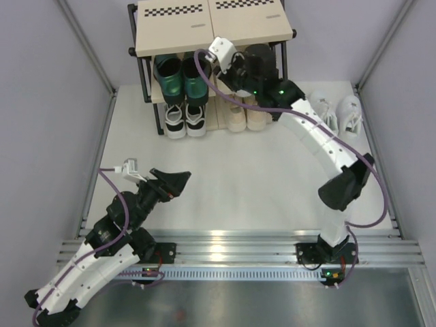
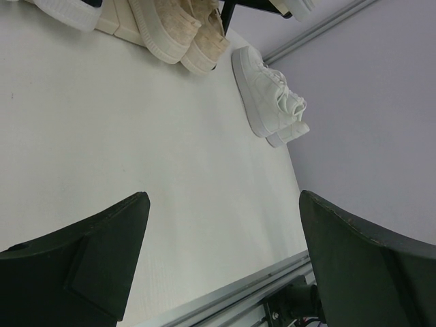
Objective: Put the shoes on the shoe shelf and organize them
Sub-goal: Adjust the shoe at the shoe shelf, then pick up the shoe at the center of the board.
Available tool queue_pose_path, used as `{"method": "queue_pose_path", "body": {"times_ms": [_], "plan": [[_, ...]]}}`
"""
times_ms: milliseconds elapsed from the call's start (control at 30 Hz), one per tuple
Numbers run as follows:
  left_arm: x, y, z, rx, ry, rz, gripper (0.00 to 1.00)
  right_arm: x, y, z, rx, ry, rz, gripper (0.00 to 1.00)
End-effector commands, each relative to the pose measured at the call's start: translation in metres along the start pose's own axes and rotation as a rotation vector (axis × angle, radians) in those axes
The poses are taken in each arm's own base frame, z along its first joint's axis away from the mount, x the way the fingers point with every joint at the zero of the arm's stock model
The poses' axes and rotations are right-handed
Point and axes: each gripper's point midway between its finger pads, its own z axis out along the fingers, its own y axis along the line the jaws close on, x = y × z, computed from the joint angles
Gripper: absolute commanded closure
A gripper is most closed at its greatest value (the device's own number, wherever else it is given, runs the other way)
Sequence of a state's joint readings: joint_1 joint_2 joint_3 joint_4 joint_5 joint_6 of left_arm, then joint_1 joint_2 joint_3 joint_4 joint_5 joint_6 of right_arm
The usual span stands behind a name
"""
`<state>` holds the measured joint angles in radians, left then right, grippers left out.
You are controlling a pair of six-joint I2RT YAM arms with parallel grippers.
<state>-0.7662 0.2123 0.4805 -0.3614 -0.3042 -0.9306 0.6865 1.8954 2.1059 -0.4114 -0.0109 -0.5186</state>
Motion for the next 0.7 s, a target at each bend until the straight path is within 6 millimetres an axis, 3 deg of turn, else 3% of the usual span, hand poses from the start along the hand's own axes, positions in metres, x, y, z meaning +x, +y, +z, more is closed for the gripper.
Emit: {"method": "queue_pose_path", "body": {"times_ms": [0,33,67,100,133,167,200,233,267,333,367,400,433,467,533,567,633,667], "plan": [[-0.017,-0.019,-0.004,0.045,-0.035,0.031,0.04,-0.013,0.019,-0.056,-0.147,-0.001,-0.068,0.65],[-0.021,-0.021,-0.006,0.046,-0.041,0.052,0.03,-0.024,0.020,-0.078,-0.172,-0.028,-0.078,0.60],[-0.023,-0.020,-0.006,0.038,-0.047,0.063,0.03,-0.005,0.028,-0.087,-0.208,0.021,-0.081,0.58],[-0.025,-0.021,-0.007,0.037,-0.051,0.076,0.03,-0.002,0.029,-0.098,-0.209,0.023,-0.080,0.55],[-0.027,-0.021,-0.007,0.031,-0.053,0.108,0.03,-0.017,0.023,-0.129,-0.202,-0.035,-0.082,0.44],[-0.030,-0.022,-0.008,0.020,-0.054,0.124,0.03,0.004,0.022,-0.135,-0.197,-0.007,-0.063,0.38],[-0.032,-0.022,-0.008,0.015,-0.053,0.149,0.03,0.008,0.018,-0.147,-0.197,-0.019,-0.043,0.29],[-0.030,-0.019,-0.006,-0.002,-0.040,0.169,0.03,0.000,0.009,-0.174,-0.172,-0.060,-0.003,0.23],[-0.032,-0.021,-0.006,0.001,-0.038,0.181,0.02,0.031,-0.014,-0.183,-0.121,-0.001,0.057,0.16],[-0.030,-0.020,-0.005,-0.008,-0.026,0.206,0.02,0.055,-0.038,-0.213,-0.049,0.038,0.133,0.01],[-0.027,-0.018,-0.003,-0.015,-0.016,0.214,0.02,0.087,-0.043,-0.220,-0.015,0.113,0.180,0.01],[-0.025,-0.017,-0.002,-0.018,-0.009,0.218,0.02,0.116,-0.064,-0.237,0.074,0.180,0.226,0.01],[-0.022,-0.015,-0.001,-0.021,0.002,0.219,0.02,0.127,-0.074,-0.255,0.155,0.202,0.246,0.01],[-0.019,-0.013,0.001,-0.027,0.014,0.222,0.02,0.169,-0.082,-0.268,0.229,0.283,0.326,0.00],[-0.014,-0.011,0.003,-0.030,0.033,0.222,0.02,0.201,-0.094,-0.293,0.321,0.331,0.391,0.01],[-0.011,-0.010,0.004,-0.034,0.044,0.223,0.02,0.236,-0.103,-0.313,0.391,0.397,0.471,0.01],[-0.006,-0.009,0.005,-0.030,0.062,0.216,0.02,0.276,-0.104,-0.325,0.403,0.463,0.579,0.03],[-0.004,-0.008,0.005,-0.029,0.067,0.212,0.02,0.300,-0.116,-0.345,0.473,0.502,0.639,0.06]]}}
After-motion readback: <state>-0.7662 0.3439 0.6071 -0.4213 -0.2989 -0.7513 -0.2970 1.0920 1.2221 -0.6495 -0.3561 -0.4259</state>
